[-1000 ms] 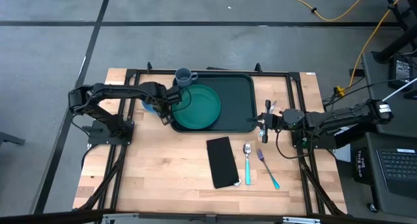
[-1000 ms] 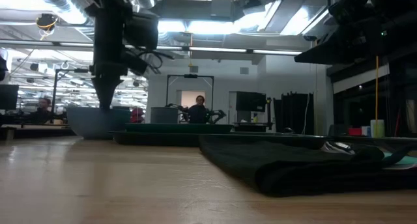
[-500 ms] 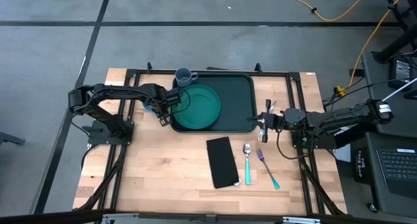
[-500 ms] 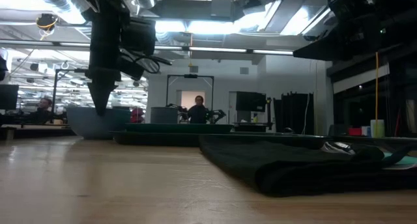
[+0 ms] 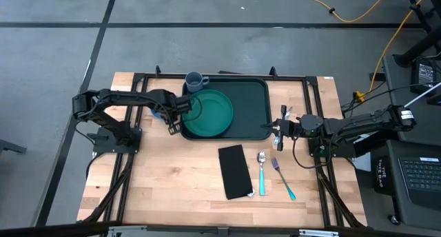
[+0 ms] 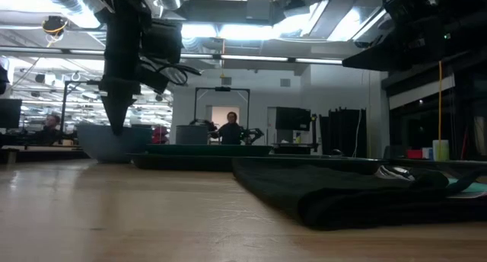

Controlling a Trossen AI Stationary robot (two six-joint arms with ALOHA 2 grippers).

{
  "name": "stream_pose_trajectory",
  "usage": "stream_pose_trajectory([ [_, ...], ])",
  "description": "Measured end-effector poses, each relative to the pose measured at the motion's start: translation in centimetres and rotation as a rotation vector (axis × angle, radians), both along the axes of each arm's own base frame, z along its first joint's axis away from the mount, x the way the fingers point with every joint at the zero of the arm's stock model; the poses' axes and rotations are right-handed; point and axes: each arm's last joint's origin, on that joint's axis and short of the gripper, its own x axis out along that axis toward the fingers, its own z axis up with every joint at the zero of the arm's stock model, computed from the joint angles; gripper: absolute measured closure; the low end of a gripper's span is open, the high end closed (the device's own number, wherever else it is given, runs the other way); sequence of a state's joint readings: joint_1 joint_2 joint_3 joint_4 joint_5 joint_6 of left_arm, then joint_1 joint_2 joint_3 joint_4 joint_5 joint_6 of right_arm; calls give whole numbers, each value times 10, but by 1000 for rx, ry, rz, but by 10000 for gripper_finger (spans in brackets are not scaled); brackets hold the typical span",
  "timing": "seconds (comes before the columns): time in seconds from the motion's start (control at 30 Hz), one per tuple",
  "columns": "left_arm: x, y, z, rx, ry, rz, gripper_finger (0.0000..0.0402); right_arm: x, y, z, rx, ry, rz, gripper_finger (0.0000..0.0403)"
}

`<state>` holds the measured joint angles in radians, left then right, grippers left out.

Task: Set up tray
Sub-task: Put the blue bowl on the green plate on the green serving tray

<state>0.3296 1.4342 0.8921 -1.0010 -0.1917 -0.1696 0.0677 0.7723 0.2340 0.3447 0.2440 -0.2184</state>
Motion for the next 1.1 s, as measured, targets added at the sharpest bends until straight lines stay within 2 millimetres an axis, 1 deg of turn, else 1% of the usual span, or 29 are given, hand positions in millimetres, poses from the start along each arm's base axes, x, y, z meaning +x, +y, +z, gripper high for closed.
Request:
stream_pose_trajectory([
  [0.1, 5, -3, 7, 5, -14, -17, 398, 0, 0, 0, 0, -2, 0, 392],
  [0.2, 9, -5, 18, 15, -21, -35, 398, 0, 0, 0, -3, -3, 1, 392],
  [0.37, 18, -10, 45, 86, -27, -67, 398, 0, 0, 0, -3, -3, 1, 392],
  [0.57, 31, -17, 72, 111, -120, -103, 398, 0, 0, 0, -3, -3, 1, 392],
  [0.77, 38, -26, 79, 119, -169, -143, 398, 0, 0, 0, -3, -3, 1, 392],
  [1.1, 54, -44, 82, 49, -307, -309, 398, 0, 0, 0, 0, -3, 1, 392],
])
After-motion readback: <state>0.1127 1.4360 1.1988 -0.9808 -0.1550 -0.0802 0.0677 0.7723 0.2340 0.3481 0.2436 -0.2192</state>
